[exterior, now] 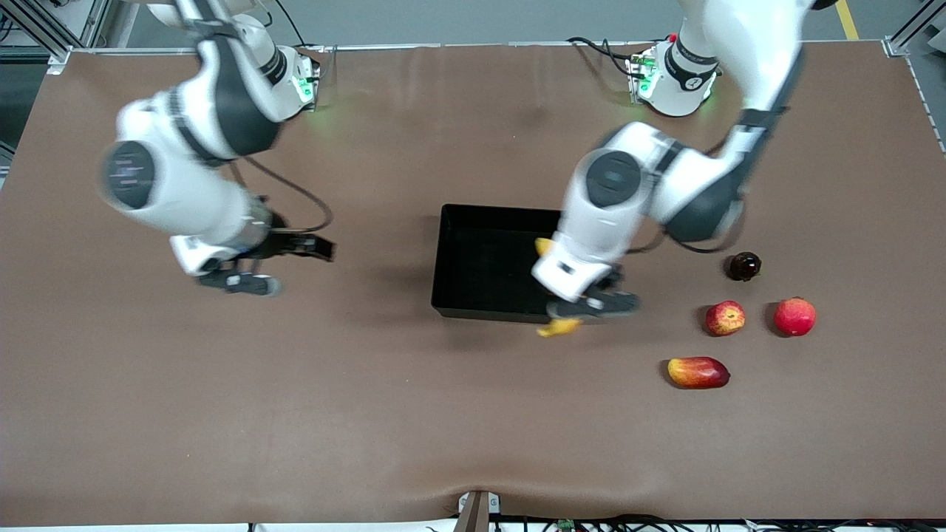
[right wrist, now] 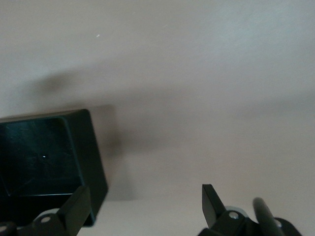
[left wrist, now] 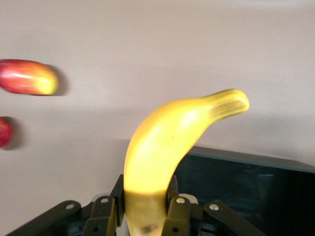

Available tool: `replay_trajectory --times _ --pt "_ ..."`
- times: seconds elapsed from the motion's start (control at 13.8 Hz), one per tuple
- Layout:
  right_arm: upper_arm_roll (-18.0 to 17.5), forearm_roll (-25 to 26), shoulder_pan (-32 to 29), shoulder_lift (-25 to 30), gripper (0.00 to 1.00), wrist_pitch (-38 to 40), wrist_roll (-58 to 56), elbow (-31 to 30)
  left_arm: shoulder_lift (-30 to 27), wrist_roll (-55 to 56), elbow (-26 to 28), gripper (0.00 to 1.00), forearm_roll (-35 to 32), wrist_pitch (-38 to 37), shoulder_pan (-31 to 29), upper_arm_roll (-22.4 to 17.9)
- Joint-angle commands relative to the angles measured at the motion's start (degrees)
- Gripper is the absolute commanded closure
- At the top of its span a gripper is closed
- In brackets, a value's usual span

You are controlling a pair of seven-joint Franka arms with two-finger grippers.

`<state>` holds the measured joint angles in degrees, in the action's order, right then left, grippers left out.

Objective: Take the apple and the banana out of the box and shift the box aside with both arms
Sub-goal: 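Carry the banana out with the left gripper while the right gripper reaches the tray, then lower the banana beside the apples and open the left gripper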

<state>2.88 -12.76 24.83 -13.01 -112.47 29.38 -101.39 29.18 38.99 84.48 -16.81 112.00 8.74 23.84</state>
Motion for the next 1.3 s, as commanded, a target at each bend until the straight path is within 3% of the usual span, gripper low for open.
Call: replay_trajectory --times 0.0,0.29,0.51,0.58,0.65,0.72,0.8,0.87,0.94,1.01,1.16,1.23 --pt "0.64 -0.33 3.55 -0.70 0.00 -8.26 4.19 -5.20 -1.31 -6.97 4.80 1.00 1.51 -3.88 -4.16 0.42" --pt "0.72 0.02 11.71 -7.37 0.00 -18.10 11.90 -5.58 -0.97 -15.07 12.27 1.00 -4.08 -3.29 -10.14 0.33" --pt "0.72 0.10 15.06 -12.47 0.00 -26.64 13.42 -4.61 0.44 -16.22 17.89 1.00 -11.03 2.67 -13.12 0.33" --pt "0.81 0.28 15.68 -13.70 0.05 -27.00 13.42 -4.00 1.66 -17.09 19.30 1.00 -12.19 4.70 -14.09 0.33" --pt "0.81 1.50 16.03 -14.50 0.25 -27.09 13.42 -3.73 2.02 -17.19 20.97 1.00 -13.42 6.80 -14.28 0.33" --pt "0.72 3.77 16.12 -14.85 0.53 -27.10 13.42 -3.47 2.11 -17.10 22.46 1.00 -15.86 8.48 -14.54 0.25" --pt "0.72 5.36 16.12 -14.94 0.67 -27.01 13.42 -3.46 2.55 -17.10 23.26 1.00 -17.63 9.28 -15.32 0.25" --pt "0.72 6.08 16.21 -15.20 0.69 -27.01 13.42 -3.55 3.51 -17.01 23.36 1.00 -18.08 9.90 -16.11 0.25" --pt "0.72 6.34 16.21 -15.29 0.88 -27.01 13.42 -3.47 4.30 -16.84 23.36 1.00 -18.35 10.86 -16.21 0.16" --pt "0.72 6.43 16.38 -15.29 1.00 -27.01 13.50 -3.38 4.92 -16.84 23.27 1.00 -19.13 11.39 -16.21 -0.02" --pt "0.72 6.43 16.65 -15.47 1.00 -27.09 13.51 -3.38 6.41 -16.58 22.75 1.00 -22.46 11.92 -17.35 -0.19" --pt "0.72 6.43 16.65 -15.64 1.00 -27.10 13.59 -3.38 7.03 -16.14 22.48 0.95 -24.13 12.27 -18.22 -0.19"
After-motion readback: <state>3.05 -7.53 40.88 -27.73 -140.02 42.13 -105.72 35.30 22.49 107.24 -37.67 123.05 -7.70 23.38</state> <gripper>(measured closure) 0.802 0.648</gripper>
